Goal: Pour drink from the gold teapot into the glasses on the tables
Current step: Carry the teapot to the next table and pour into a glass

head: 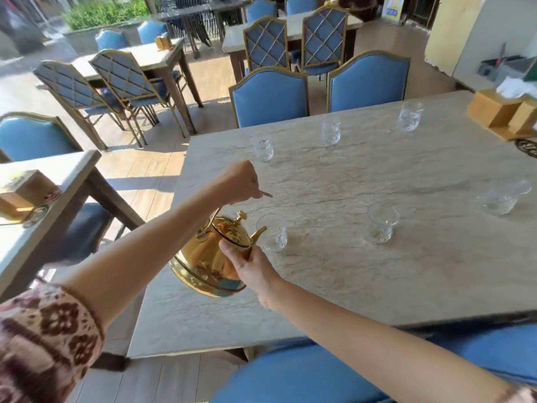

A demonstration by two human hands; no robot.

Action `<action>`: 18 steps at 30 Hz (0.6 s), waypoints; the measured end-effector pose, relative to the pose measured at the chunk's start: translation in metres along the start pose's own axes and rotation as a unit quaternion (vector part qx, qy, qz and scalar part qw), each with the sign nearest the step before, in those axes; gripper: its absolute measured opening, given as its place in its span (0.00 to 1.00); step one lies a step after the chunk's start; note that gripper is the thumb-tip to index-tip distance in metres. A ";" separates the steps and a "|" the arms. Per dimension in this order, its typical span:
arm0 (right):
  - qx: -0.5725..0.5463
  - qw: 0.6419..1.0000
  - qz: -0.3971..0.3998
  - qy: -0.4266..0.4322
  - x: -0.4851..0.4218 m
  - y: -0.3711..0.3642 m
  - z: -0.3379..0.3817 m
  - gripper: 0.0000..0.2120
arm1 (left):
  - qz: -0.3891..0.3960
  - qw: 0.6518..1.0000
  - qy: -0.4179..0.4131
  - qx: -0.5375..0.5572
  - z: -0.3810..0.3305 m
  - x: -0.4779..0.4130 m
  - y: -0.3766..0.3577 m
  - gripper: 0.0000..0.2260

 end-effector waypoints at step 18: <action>-0.042 0.997 -0.015 -0.069 0.013 -0.002 0.014 0.33 | 0.052 0.996 0.020 -0.067 -0.006 -0.022 -0.014 0.13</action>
Point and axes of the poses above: each hand's wrist, its own x-axis away from the middle knuckle, its own y-axis out of the back of the hand, z = x × y, the point moved 8 cm from there along -x, towards the middle knuckle, and after that the axes turned 6 degrees about -z, right-handed, at the moved point
